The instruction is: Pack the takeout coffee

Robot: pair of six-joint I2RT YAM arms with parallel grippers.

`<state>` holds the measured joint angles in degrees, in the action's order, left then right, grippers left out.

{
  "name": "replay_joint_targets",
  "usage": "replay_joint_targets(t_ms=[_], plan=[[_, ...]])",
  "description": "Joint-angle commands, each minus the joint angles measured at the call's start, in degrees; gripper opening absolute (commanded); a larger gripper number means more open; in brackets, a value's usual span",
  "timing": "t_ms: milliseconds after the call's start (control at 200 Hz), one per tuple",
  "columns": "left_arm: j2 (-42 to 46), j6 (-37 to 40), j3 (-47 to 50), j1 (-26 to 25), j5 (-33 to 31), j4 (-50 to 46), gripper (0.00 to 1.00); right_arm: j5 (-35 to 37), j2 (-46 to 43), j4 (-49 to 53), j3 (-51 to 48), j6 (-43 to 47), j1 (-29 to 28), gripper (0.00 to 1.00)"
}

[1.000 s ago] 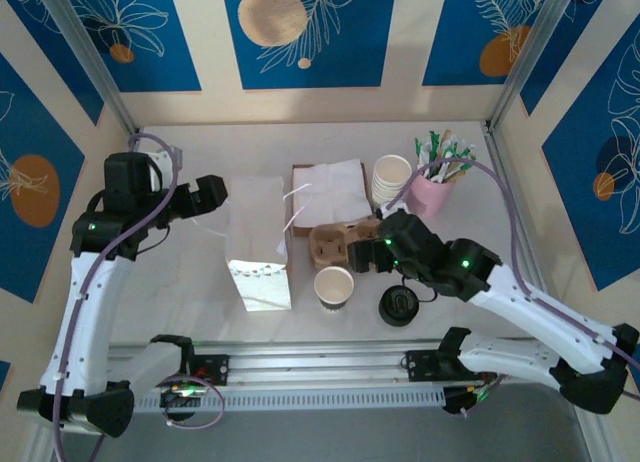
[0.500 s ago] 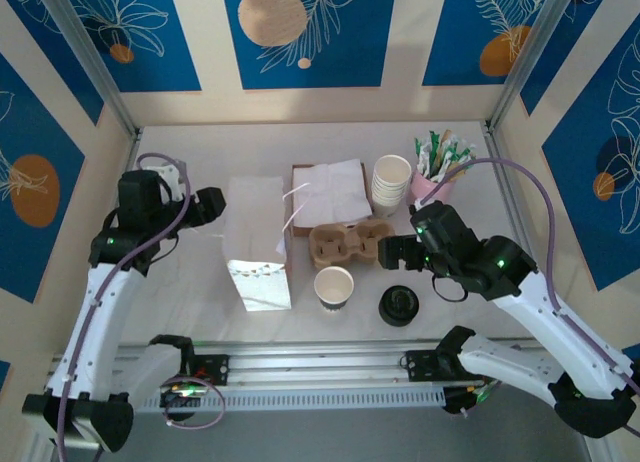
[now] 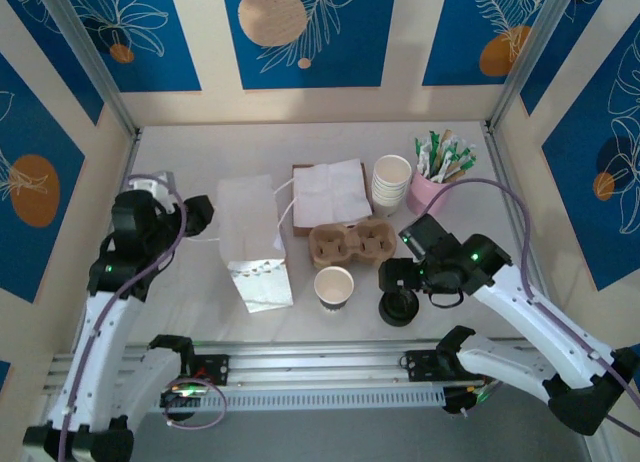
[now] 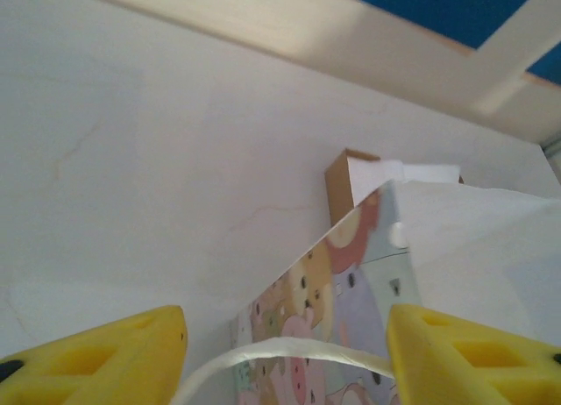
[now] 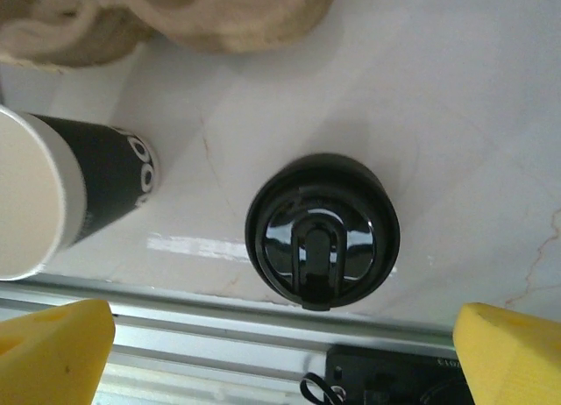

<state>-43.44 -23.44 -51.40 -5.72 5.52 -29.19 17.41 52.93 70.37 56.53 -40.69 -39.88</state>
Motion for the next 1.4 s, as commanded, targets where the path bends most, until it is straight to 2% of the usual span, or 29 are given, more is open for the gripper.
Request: replay_joint_targets(t_ms=[0,175,290,515,590,715,795,970,1050,1256,1396], plan=[[4.96,1.1,2.23,0.62,-4.66,4.62,0.59,-0.69,2.3,1.2,-0.09,-3.94,-1.52,0.99],[6.89,0.68,2.02,0.62,-2.29,5.67,0.61,0.17,5.43,0.6,-1.86,-7.56,-3.06,0.99],[4.73,0.28,-0.36,0.66,-0.71,3.55,0.71,-0.27,6.74,0.03,-3.15,-9.43,-3.41,0.99],[3.51,-1.35,-7.77,0.62,-8.64,-4.12,0.7,0.07,6.49,-1.64,-6.03,-13.15,-3.45,0.99],[2.78,-2.21,-10.41,0.62,-11.67,-6.92,0.77,-0.1,6.65,-2.41,-7.11,-13.83,-3.45,0.99],[2.42,-3.99,-10.56,0.75,-15.61,-7.61,0.79,1.01,7.18,-2.98,-8.32,-15.18,-3.46,1.0],[0.91,-4.9,-10.67,1.29,-16.4,-8.48,0.84,1.26,7.45,-3.93,-9.17,-16.28,-3.5,0.98],[-2.32,-8.1,-10.01,5.48,-10.4,-6.88,0.88,0.66,9.21,-7.35,-11.21,-17.72,-3.52,0.95],[-2.94,-9.79,-9.96,9.55,-5.13,-5.88,0.89,0.52,10.46,-8.16,-11.62,-18.19,-3.69,0.94],[-4.85,-17.3,-5.38,20.34,12.93,-0.64,0.89,2.62,13.31,-8.85,-12.08,-19.52,-4.31,0.88],[-5.32,-18.12,-1.06,22.76,17.32,2.99,0.88,3.62,14.8,-9.03,-11.92,-20.13,-5.45,0.86]])
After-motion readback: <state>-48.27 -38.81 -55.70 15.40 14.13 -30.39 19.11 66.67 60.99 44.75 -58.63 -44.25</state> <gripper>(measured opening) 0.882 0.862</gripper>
